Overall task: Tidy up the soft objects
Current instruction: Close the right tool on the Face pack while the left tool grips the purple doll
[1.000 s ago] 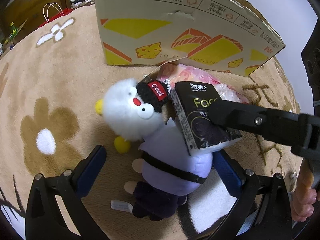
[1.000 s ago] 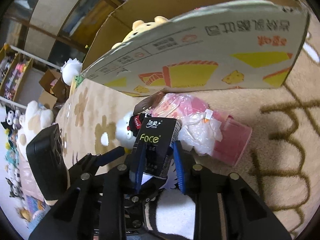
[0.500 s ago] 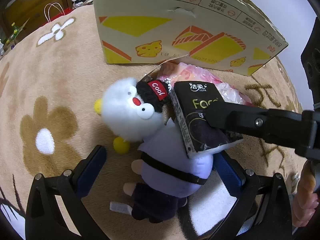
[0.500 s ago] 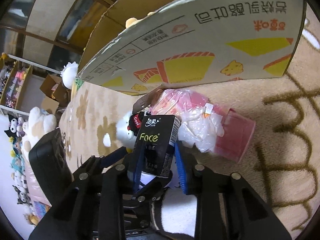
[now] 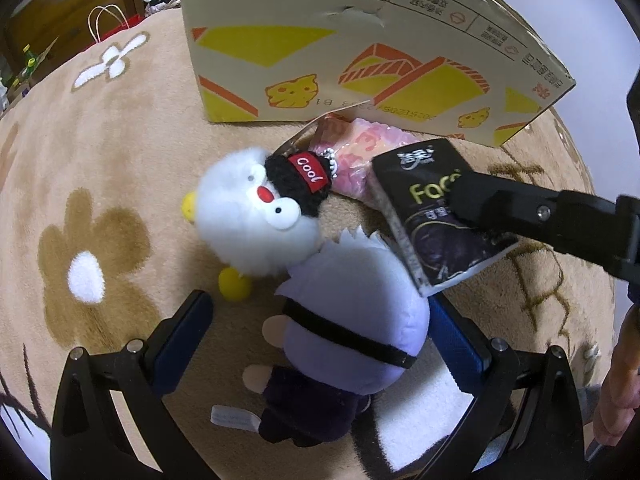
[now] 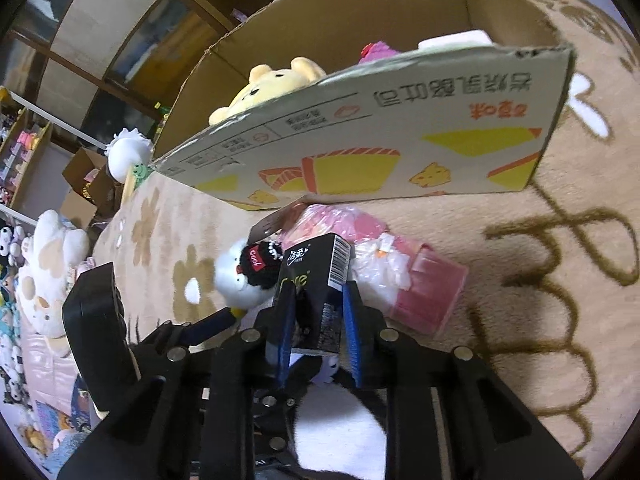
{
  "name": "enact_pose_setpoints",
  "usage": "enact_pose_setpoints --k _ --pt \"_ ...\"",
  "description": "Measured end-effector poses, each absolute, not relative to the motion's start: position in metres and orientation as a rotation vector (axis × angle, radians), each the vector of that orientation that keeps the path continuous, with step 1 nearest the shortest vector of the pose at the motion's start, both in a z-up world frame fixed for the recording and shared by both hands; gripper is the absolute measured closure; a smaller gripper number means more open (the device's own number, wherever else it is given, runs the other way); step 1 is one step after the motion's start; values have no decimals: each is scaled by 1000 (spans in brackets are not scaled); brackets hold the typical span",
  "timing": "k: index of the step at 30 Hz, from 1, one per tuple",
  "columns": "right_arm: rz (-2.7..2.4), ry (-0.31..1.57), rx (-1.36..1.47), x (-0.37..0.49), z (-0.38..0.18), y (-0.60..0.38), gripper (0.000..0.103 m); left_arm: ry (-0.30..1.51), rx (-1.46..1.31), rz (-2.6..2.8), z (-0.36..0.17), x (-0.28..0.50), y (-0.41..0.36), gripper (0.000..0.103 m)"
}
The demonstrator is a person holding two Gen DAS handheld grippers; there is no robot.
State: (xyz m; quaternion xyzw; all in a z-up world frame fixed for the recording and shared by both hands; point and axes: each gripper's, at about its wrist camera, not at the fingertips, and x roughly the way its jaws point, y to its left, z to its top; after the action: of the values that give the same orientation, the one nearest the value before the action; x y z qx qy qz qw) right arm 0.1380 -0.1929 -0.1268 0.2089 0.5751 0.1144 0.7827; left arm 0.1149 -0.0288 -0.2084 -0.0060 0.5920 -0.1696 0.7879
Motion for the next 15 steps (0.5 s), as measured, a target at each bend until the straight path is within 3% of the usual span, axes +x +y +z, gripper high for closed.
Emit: enact_pose_setpoints --k 8,15 --pt "208 1201 409 129 -112 -202 80 1324 -38 -342 -209 105 -22 1" --pt "163 1155 359 120 -96 -210 80 1311 117 -330 -210 86 -38 18"
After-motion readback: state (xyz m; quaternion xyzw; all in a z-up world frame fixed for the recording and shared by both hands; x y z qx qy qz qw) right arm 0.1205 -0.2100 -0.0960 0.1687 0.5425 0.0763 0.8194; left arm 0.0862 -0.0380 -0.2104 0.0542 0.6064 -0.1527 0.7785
